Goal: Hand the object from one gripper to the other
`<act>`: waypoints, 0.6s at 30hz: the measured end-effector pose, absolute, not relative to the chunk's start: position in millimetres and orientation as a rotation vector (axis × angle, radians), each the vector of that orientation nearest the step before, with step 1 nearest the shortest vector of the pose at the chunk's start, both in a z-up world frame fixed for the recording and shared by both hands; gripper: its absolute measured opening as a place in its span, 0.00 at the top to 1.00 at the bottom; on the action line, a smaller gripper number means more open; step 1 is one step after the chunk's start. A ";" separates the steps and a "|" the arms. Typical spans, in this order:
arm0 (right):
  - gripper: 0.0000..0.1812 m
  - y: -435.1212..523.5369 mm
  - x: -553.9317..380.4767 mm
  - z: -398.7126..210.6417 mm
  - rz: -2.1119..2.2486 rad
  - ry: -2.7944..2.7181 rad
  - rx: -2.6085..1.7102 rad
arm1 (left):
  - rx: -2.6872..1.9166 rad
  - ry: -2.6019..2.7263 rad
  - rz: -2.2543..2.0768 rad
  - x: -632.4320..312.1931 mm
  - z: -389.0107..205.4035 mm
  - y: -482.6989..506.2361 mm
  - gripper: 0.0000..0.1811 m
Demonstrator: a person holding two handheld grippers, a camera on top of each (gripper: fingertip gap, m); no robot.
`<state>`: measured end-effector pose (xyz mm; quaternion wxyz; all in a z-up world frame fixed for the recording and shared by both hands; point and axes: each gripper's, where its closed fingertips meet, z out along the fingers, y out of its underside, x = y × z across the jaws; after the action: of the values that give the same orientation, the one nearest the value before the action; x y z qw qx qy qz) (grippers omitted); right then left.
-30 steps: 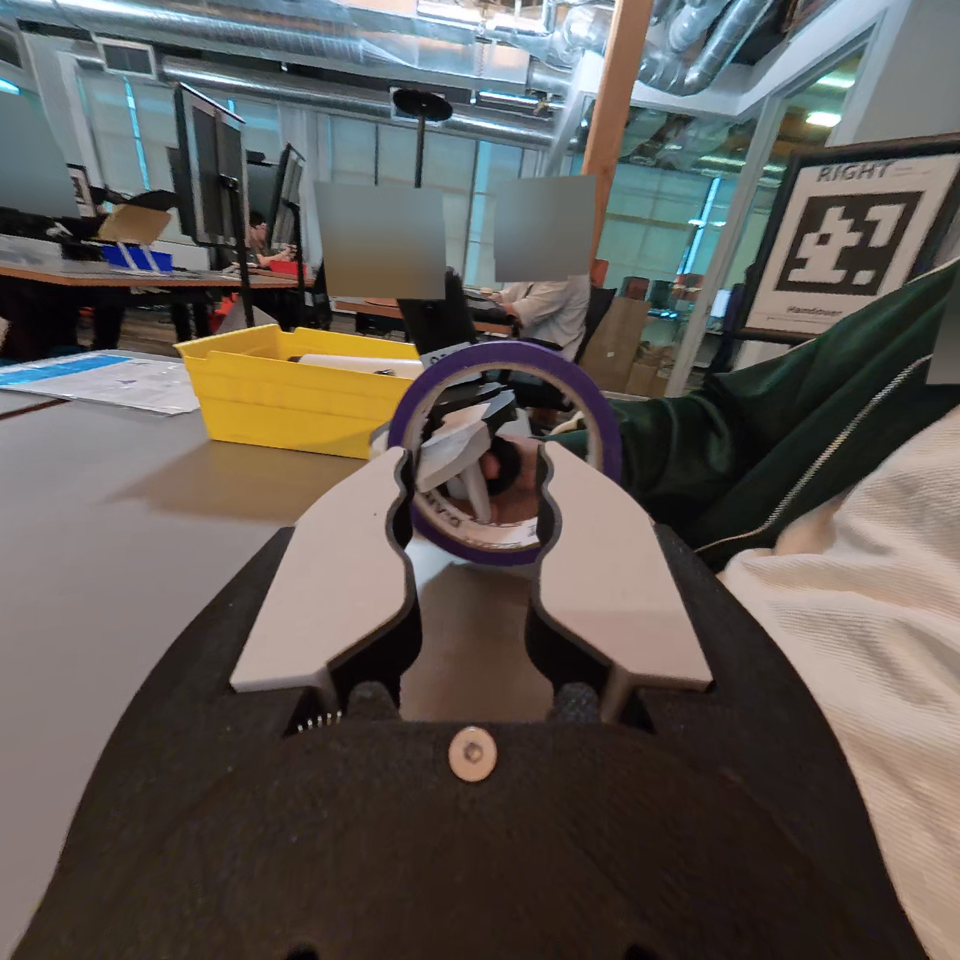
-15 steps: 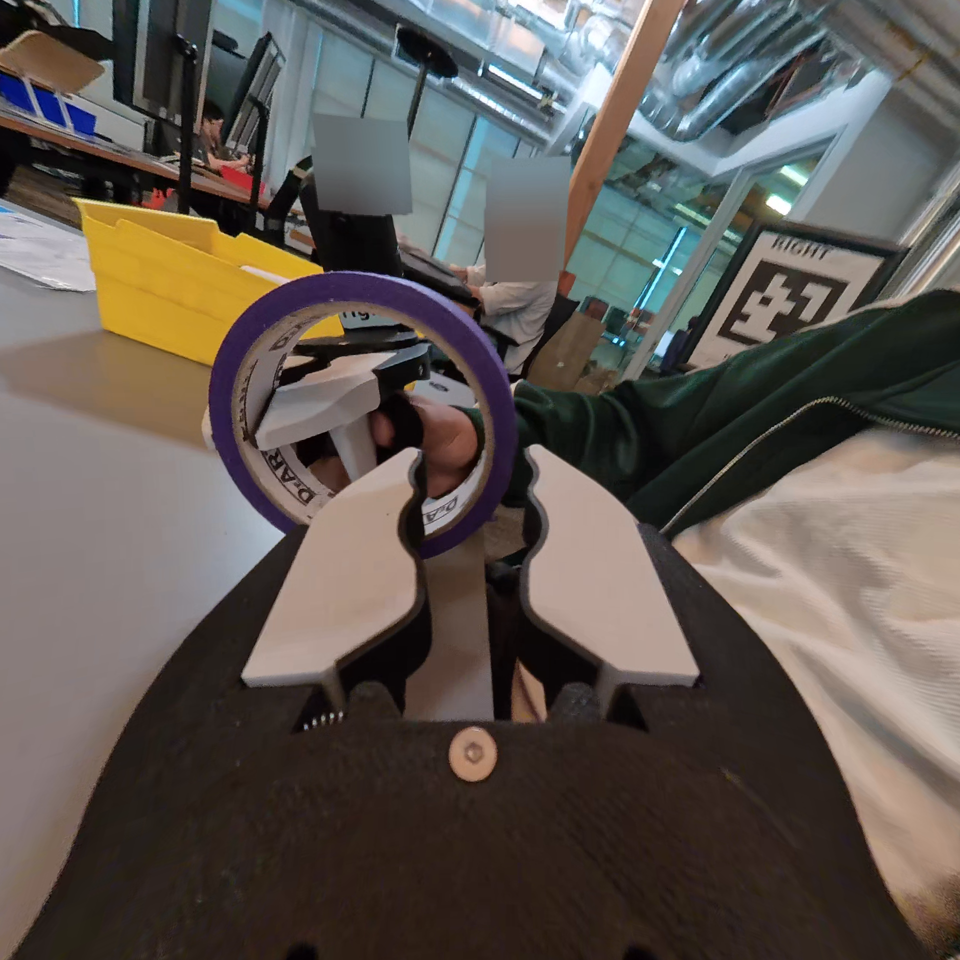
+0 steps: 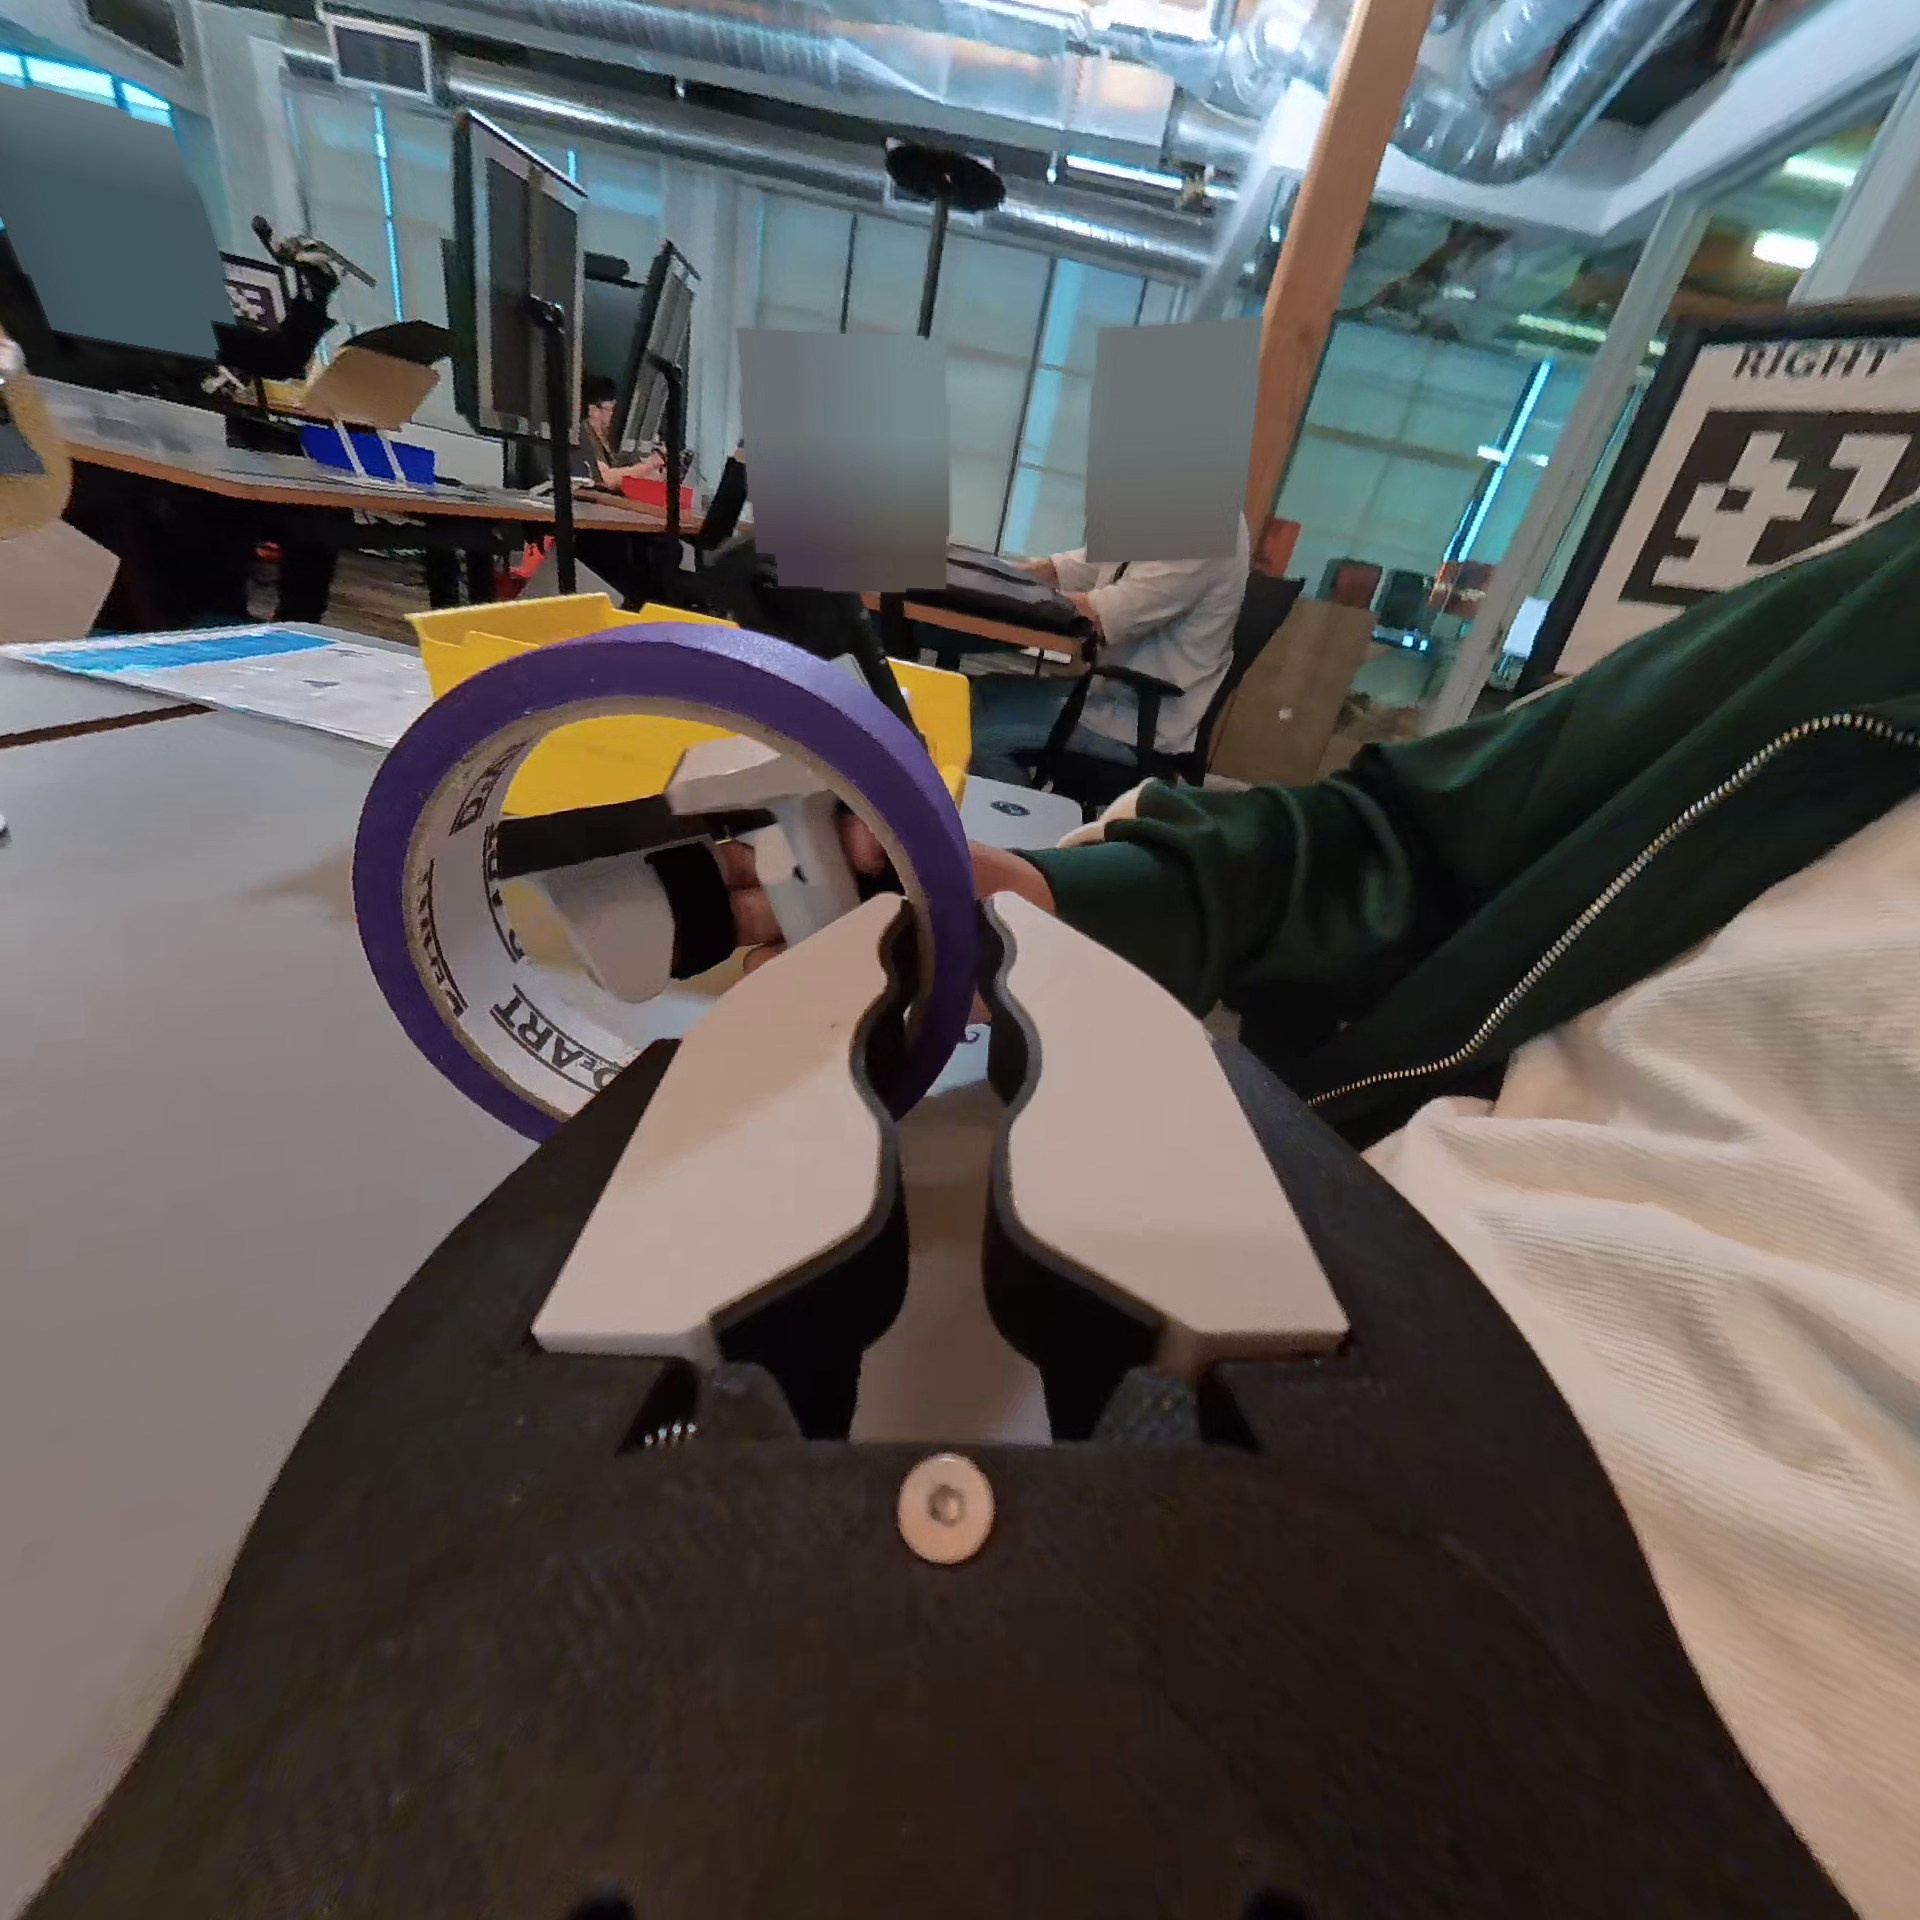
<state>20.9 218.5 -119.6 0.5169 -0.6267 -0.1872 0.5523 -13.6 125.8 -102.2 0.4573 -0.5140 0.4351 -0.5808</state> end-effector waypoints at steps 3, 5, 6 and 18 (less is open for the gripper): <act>0.57 215.3 27.4 -111.6 1.314 -0.444 -1.457 | -1.291 1.002 -1.521 -17.7 -101.8 136.9 0.94; 0.48 210.0 29.9 -101.5 1.228 -0.493 -1.382 | -1.307 0.946 -1.636 -18.8 -99.5 141.3 0.94; 0.41 205.8 30.0 -94.7 1.155 -0.541 -1.326 | -1.312 0.914 -1.703 -19.2 -97.8 143.0 0.94; 0.18 163.7 4.8 -129.7 0.613 -1.112 -1.255 | -1.401 0.809 -2.297 -1.9 -97.6 137.3 0.93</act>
<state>4.8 163.7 -129.7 0.6274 -0.5475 -0.4849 0.2674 -1.9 137.3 -97.6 0.1652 -0.4918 0.2841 -0.8063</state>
